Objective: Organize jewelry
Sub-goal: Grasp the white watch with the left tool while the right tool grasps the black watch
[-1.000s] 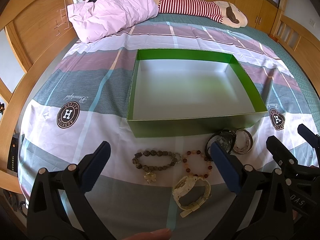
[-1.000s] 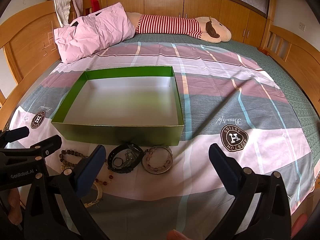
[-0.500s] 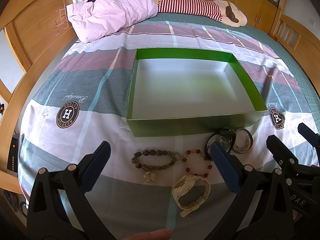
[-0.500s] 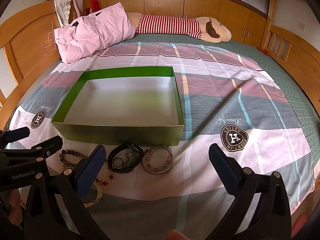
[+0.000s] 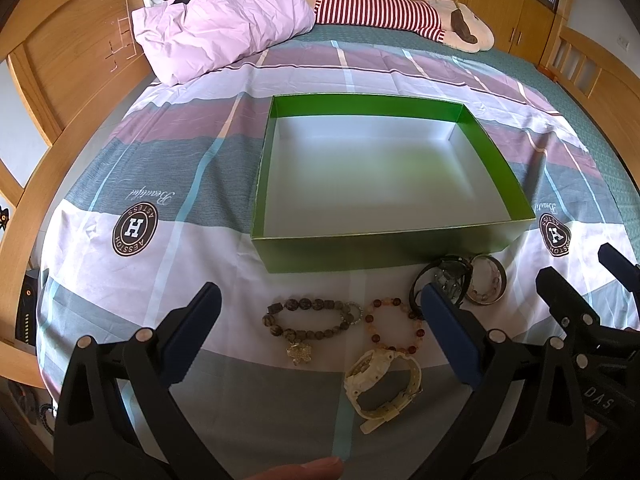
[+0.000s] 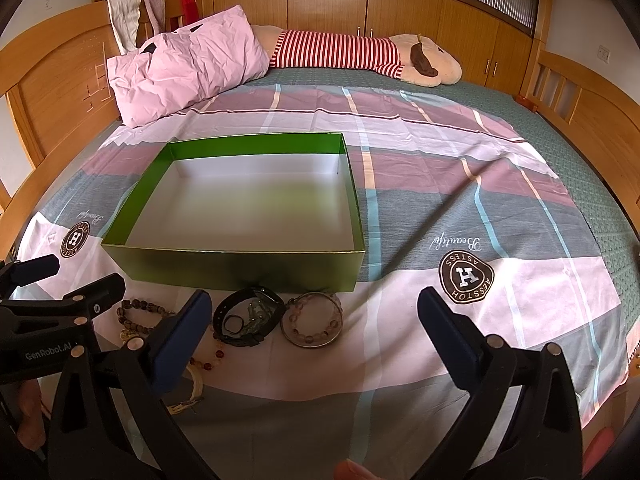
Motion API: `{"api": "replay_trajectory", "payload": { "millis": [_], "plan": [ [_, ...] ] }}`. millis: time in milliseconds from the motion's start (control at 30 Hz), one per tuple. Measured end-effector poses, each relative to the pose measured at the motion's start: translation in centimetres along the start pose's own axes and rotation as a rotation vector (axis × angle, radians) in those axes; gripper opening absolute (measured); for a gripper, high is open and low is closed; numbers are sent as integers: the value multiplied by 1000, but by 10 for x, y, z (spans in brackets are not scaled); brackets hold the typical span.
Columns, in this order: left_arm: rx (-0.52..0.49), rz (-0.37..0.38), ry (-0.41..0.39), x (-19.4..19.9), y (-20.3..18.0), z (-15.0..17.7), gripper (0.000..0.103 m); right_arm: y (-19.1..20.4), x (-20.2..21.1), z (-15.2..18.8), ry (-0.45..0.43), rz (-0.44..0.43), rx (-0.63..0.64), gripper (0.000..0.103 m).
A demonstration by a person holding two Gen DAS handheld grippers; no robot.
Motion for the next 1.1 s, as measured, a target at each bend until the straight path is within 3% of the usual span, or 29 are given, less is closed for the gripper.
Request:
{"api": "replay_trajectory", "payload": {
  "millis": [167,333,367,400,467,533,567,733,833,867,933,1000,1100],
  "plan": [
    [-10,-7,17,-2,2,-1,101,-4,-4,-1,13,12,6,102],
    [16,-42,70,-10,27,-1,100,-28,-30,10,128,36,-37,102],
    [24,-54,88,-12,34,1,98,-30,-34,14,148,35,-40,102],
    [33,-64,116,-14,43,3,89,-34,-38,16,169,35,-42,99],
    [65,-58,157,-18,55,9,78,-42,-42,20,185,60,-39,87],
    [87,-29,184,-21,59,14,57,-45,-46,24,193,68,-26,63],
    [97,-9,201,-22,60,16,55,-46,-50,26,207,66,-22,59],
    [97,57,239,-27,49,24,54,-37,-81,32,303,42,6,55],
    [99,67,263,-32,45,28,66,-16,-89,30,334,-65,-5,55],
    [106,64,270,-34,46,29,66,-5,-88,31,353,-135,-27,55],
    [116,57,290,-40,47,33,66,11,-88,34,374,-195,-30,55],
    [123,68,308,-44,44,36,66,25,-91,36,374,-185,27,55],
    [123,152,347,-48,28,43,66,34,-103,43,389,-145,97,55]
  ]
}}
Point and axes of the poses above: each gripper's, at about its wrist camera, not at the fingertips, and x roughly against the way its jaws point, y to its left, z to its underside, the point moved 10 cm from there along -x, roughly the way its jaws point, and after that the axes turned 6 degrees about -x, right-handed, at the moved point
